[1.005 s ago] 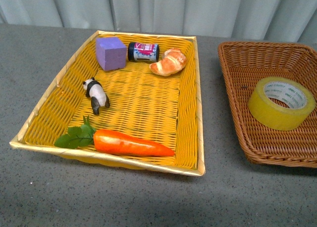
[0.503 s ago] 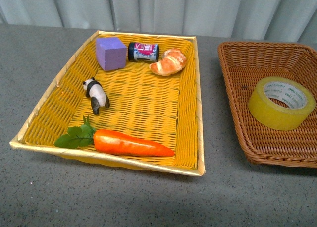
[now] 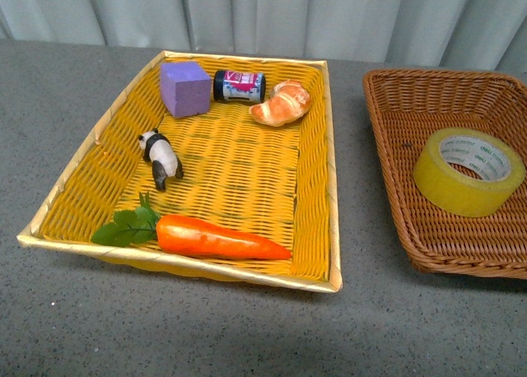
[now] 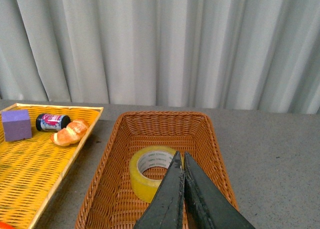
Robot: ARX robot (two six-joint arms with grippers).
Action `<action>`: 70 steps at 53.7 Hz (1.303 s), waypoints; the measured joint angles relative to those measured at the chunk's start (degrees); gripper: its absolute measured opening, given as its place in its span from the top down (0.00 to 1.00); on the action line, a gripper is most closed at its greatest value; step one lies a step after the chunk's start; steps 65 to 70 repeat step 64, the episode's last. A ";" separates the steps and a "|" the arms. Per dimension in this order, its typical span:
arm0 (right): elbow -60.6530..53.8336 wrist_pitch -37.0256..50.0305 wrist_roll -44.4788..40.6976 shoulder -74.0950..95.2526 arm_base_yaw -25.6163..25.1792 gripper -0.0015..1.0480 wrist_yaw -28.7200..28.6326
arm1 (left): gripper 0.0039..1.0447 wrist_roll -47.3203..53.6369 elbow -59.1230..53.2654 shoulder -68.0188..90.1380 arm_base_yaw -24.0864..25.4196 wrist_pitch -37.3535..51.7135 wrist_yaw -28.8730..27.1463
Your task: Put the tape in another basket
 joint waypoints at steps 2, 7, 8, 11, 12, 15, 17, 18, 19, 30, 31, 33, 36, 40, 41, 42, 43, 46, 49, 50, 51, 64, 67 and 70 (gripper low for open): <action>0.00 0.00 0.00 -0.04 0.00 0.96 -0.02 | 0.89 0.00 0.00 -0.02 0.00 0.00 0.00; 0.00 0.00 0.00 -0.04 0.00 0.81 0.00 | 0.74 0.00 0.00 -0.02 0.00 0.00 0.00; 0.00 0.00 0.00 -0.04 0.00 0.78 0.00 | 0.70 0.00 0.00 0.00 0.00 0.00 0.00; 0.00 0.00 0.00 -0.04 0.00 0.66 0.00 | 0.58 0.00 0.00 -0.02 0.00 -0.02 0.00; 0.00 0.00 0.00 -0.04 0.00 0.63 -0.02 | 0.55 0.00 0.00 -0.02 0.00 -0.02 0.00; 0.00 0.00 0.00 -0.04 0.00 0.54 -0.02 | 0.46 0.02 0.00 -0.02 0.00 -0.02 0.00; 0.00 0.00 0.00 -0.04 0.00 0.47 -0.02 | 0.39 0.00 0.00 -0.02 0.00 -0.02 0.00; 0.00 0.00 0.00 -0.04 0.00 0.46 -0.02 | 0.38 0.02 0.00 -0.02 0.00 -0.02 0.00; 0.00 0.00 0.00 -0.04 0.00 0.42 -0.02 | 0.34 0.00 0.00 -0.02 0.00 -0.02 0.00; 0.00 0.00 0.00 -0.04 0.00 0.09 -0.02 | 0.04 0.02 0.00 -0.02 0.00 -0.02 0.00; 0.00 0.00 0.04 -0.04 0.00 0.07 -0.02 | 0.05 0.02 0.00 -0.02 0.00 -0.02 0.00; 0.00 0.00 0.04 -0.04 0.00 0.08 0.00 | 0.06 0.02 0.00 -0.02 0.00 -0.02 0.00; 0.00 0.00 0.04 -0.04 0.00 0.09 -0.02 | 0.06 0.02 0.00 -0.02 0.00 -0.02 0.00; 0.00 0.00 0.04 -0.04 0.00 0.09 -0.02 | 0.06 0.02 0.00 -0.02 0.00 -0.02 0.00; 0.00 0.00 0.04 -0.04 0.00 0.09 -0.02 | 0.06 0.02 0.00 -0.02 0.00 -0.02 0.00; 0.00 0.00 0.04 -0.04 0.00 0.09 -0.02 | 0.06 0.02 0.00 -0.02 0.00 -0.02 0.00; 0.00 0.00 0.04 -0.04 0.00 0.09 -0.02 | 0.06 0.02 0.00 -0.02 0.00 -0.02 0.00; 0.00 0.00 0.04 -0.04 0.00 0.09 -0.02 | 0.06 0.02 0.00 -0.02 0.00 -0.02 0.00; 0.00 0.00 0.04 -0.04 0.00 0.09 -0.02 | 0.06 0.02 0.00 -0.02 0.00 -0.02 0.00; 0.00 0.00 0.04 -0.04 0.00 0.09 0.00 | 0.06 0.02 0.00 -0.02 0.00 -0.02 0.00; 0.00 0.00 0.04 -0.04 0.00 0.09 -0.02 | 0.06 0.02 0.00 -0.02 0.00 -0.02 0.00; 0.00 0.00 0.04 -0.04 0.00 0.09 -0.02 | 0.06 0.02 0.00 -0.02 0.00 -0.02 0.00; 0.00 0.00 0.04 -0.04 0.00 0.09 -0.02 | 0.06 0.02 0.00 -0.02 0.00 -0.02 0.00; 0.00 0.00 0.04 -0.04 0.00 0.09 -0.02 | 0.06 0.02 0.00 -0.02 0.00 -0.02 0.00</action>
